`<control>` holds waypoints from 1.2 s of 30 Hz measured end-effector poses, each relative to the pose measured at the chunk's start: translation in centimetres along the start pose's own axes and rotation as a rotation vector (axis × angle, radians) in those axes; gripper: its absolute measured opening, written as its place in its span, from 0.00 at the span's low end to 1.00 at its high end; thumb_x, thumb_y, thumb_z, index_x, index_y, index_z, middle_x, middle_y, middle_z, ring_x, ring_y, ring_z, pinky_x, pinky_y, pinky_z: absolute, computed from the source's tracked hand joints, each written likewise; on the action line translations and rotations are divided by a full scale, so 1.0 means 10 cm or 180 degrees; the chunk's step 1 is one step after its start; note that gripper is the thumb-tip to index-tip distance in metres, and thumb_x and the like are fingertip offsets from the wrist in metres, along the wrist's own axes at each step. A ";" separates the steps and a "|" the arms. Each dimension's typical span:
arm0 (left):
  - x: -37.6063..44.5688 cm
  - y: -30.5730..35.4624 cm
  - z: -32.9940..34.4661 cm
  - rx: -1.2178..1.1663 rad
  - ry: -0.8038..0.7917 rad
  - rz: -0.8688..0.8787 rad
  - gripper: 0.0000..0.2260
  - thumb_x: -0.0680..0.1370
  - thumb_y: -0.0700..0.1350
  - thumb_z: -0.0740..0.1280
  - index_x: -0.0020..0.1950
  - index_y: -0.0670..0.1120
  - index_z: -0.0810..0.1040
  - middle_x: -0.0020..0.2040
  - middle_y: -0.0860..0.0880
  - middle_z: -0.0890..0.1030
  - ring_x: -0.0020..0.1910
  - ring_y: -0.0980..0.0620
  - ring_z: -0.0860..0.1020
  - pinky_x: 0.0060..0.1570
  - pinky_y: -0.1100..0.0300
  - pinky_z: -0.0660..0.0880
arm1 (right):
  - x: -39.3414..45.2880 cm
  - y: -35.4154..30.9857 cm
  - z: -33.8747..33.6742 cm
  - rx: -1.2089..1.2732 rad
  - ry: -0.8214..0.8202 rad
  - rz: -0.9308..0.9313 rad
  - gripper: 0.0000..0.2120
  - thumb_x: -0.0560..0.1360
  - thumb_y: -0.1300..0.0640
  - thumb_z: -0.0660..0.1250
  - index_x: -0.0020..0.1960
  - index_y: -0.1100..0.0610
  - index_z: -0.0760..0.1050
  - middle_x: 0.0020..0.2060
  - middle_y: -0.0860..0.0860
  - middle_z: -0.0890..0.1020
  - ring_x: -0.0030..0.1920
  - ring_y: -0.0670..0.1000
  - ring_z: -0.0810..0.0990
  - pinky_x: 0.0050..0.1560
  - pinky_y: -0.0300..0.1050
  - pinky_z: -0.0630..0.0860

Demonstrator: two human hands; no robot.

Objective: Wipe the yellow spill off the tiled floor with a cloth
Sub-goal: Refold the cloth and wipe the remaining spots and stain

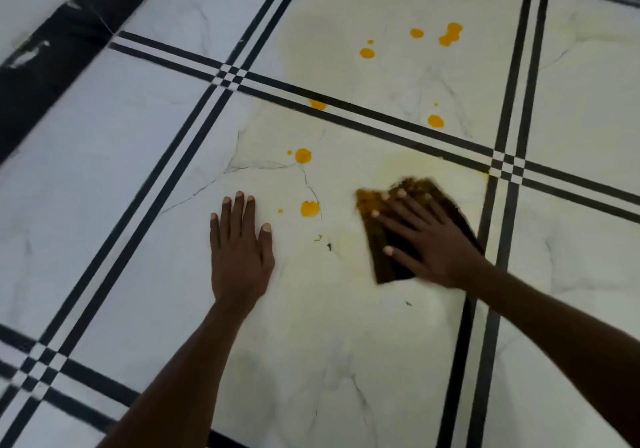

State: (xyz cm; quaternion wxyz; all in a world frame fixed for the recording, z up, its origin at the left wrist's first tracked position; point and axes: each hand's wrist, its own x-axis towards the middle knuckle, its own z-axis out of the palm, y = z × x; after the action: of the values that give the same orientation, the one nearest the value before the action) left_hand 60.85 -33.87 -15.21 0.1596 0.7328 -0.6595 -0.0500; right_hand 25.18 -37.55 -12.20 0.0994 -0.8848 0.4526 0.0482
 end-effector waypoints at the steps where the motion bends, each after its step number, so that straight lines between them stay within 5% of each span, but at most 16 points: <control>1: 0.00 0.00 0.00 0.0131 0.0006 0.0003 0.26 0.86 0.53 0.50 0.82 0.44 0.61 0.83 0.45 0.60 0.84 0.45 0.55 0.81 0.38 0.50 | 0.14 0.20 -0.07 -0.0053 -0.0015 0.0150 0.33 0.84 0.33 0.45 0.85 0.41 0.43 0.85 0.49 0.45 0.85 0.54 0.41 0.82 0.67 0.43; 4: 0.01 0.02 0.01 0.0358 0.0016 -0.0003 0.25 0.87 0.53 0.49 0.83 0.45 0.61 0.83 0.46 0.61 0.84 0.45 0.54 0.80 0.34 0.45 | 0.91 0.49 -0.29 -0.0104 0.0112 0.0737 0.34 0.81 0.29 0.42 0.84 0.38 0.42 0.85 0.49 0.45 0.85 0.57 0.41 0.80 0.74 0.44; 8: 0.01 0.01 0.02 0.0261 0.0045 -0.0142 0.26 0.86 0.56 0.48 0.83 0.47 0.60 0.84 0.47 0.58 0.85 0.46 0.51 0.81 0.35 0.44 | 1.91 0.02 -0.30 0.0018 0.0264 0.0881 0.35 0.81 0.29 0.40 0.84 0.41 0.48 0.85 0.50 0.47 0.85 0.59 0.43 0.79 0.75 0.41; 14: 0.01 0.01 -0.01 0.0202 -0.0190 -0.0278 0.29 0.86 0.58 0.43 0.84 0.46 0.54 0.85 0.47 0.52 0.85 0.47 0.47 0.81 0.37 0.46 | 1.35 -1.02 -0.10 -0.0110 0.0072 -0.0422 0.31 0.85 0.35 0.42 0.85 0.43 0.47 0.85 0.50 0.48 0.85 0.57 0.42 0.81 0.70 0.41; 18: 0.02 0.02 -0.02 0.0179 -0.0207 -0.0305 0.30 0.86 0.59 0.42 0.85 0.46 0.54 0.85 0.46 0.52 0.85 0.46 0.47 0.82 0.39 0.46 | 0.80 -0.47 -0.13 -0.0255 -0.0105 -0.0922 0.32 0.84 0.33 0.49 0.85 0.42 0.48 0.85 0.48 0.47 0.85 0.55 0.42 0.82 0.65 0.41; 22: 0.03 -0.01 0.01 0.0166 -0.0227 -0.0330 0.31 0.86 0.61 0.43 0.85 0.46 0.53 0.85 0.47 0.51 0.85 0.46 0.46 0.82 0.40 0.45 | 1.63 0.09 -0.29 0.0021 0.0408 0.0481 0.34 0.83 0.31 0.40 0.84 0.44 0.51 0.85 0.52 0.54 0.85 0.58 0.48 0.80 0.72 0.46; 25: 0.03 -0.02 0.03 0.0114 -0.0220 -0.0284 0.32 0.85 0.63 0.43 0.85 0.46 0.54 0.85 0.47 0.51 0.85 0.46 0.46 0.82 0.40 0.45 | 2.22 -0.33 -0.28 0.0129 0.0439 0.1091 0.33 0.83 0.34 0.41 0.85 0.45 0.51 0.85 0.53 0.52 0.85 0.60 0.47 0.80 0.71 0.41; 30: 0.04 -0.02 -0.02 0.0069 -0.0281 -0.0266 0.33 0.85 0.64 0.40 0.84 0.46 0.55 0.85 0.47 0.52 0.85 0.46 0.47 0.81 0.38 0.48 | 1.52 -1.03 -0.07 -0.0257 0.0131 -0.0941 0.30 0.85 0.37 0.45 0.85 0.43 0.48 0.85 0.49 0.49 0.85 0.56 0.43 0.83 0.63 0.39; 32: 0.04 -0.01 -0.03 0.0066 -0.0298 -0.0290 0.33 0.85 0.63 0.40 0.85 0.46 0.53 0.86 0.47 0.51 0.85 0.47 0.46 0.81 0.38 0.48 | 1.15 -0.63 -0.07 -0.0157 0.0213 -0.0594 0.30 0.85 0.35 0.45 0.84 0.42 0.48 0.85 0.48 0.50 0.85 0.55 0.44 0.83 0.61 0.40; 36: 0.03 0.00 -0.03 0.0133 -0.0334 -0.0322 0.33 0.85 0.63 0.41 0.85 0.46 0.53 0.86 0.47 0.50 0.85 0.46 0.45 0.82 0.39 0.46 | 0.36 -0.38 -0.01 0.0151 0.0398 0.1257 0.31 0.85 0.36 0.43 0.85 0.46 0.49 0.85 0.53 0.49 0.85 0.57 0.43 0.81 0.70 0.46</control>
State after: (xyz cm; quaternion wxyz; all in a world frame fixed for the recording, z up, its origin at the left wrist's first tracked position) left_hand 60.96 -34.14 -14.90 0.1066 0.7648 -0.6301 -0.0826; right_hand 30.38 -38.28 -12.28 0.0806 -0.7776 0.6236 0.0011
